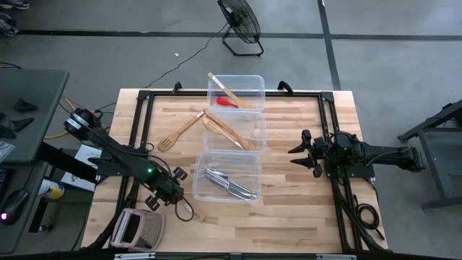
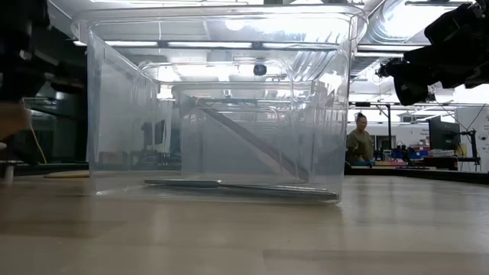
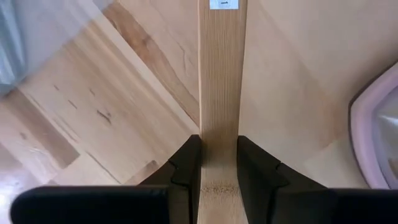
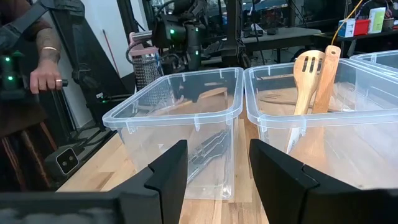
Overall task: Pick & Place Kitchen Items
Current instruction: Put the brown spoon into the middle transparent bin
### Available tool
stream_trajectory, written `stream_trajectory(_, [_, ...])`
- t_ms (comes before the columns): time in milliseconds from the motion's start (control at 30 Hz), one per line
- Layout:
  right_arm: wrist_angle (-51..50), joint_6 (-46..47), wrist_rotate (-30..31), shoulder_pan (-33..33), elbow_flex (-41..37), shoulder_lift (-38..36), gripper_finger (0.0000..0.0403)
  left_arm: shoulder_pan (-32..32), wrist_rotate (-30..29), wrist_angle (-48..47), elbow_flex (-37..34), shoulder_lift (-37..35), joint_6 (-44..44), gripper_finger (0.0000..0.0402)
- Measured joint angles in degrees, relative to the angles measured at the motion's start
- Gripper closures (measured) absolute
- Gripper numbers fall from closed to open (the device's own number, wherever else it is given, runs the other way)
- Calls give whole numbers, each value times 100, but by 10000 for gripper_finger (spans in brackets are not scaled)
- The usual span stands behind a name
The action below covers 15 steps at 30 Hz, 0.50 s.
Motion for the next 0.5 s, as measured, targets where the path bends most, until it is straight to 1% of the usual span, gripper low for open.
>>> stream_trajectory(300, [2, 1, 0, 1, 0, -1, 237, 4, -331, -346, 22, -316, 113, 329])
stream_trajectory(500, [2, 2, 0, 2, 2, -2, 237, 2, -425, -523, 22, -738, 88, 329])
